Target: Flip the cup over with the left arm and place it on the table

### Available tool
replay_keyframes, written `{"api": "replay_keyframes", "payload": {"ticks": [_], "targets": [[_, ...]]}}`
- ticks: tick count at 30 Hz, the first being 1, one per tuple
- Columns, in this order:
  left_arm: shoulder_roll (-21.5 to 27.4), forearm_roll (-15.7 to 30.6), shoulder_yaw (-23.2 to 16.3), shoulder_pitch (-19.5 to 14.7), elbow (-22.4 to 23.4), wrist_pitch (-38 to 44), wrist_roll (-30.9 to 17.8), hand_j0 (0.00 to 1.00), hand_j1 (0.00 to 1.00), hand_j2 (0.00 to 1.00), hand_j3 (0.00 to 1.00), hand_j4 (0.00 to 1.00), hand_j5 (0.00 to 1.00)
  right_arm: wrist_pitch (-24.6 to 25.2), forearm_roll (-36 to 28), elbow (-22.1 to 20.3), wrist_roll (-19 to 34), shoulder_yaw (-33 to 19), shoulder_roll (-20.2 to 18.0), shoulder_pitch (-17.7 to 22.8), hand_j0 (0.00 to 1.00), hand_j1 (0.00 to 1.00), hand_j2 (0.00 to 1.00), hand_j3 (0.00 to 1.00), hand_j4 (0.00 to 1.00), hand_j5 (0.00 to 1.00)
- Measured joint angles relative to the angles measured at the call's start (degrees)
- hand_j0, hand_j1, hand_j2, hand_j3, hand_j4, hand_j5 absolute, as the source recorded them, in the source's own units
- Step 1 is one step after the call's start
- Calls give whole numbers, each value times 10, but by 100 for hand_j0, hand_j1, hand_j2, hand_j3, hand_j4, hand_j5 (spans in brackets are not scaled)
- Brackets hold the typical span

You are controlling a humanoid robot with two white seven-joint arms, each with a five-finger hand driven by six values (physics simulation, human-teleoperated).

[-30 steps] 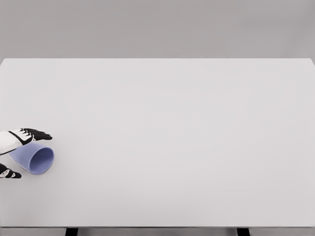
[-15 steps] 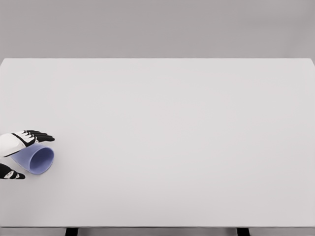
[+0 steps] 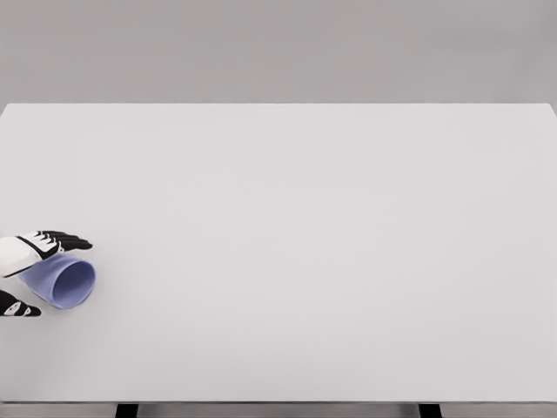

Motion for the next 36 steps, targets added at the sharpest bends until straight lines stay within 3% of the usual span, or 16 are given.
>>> {"api": "replay_keyframes", "payload": {"ticks": [36], "targets": [[-45, -33, 0, -11, 19, 0, 0, 100, 100, 100, 100, 100, 100, 0, 0, 0, 0, 0, 0, 0, 100, 100, 100, 100, 100, 100]]}}
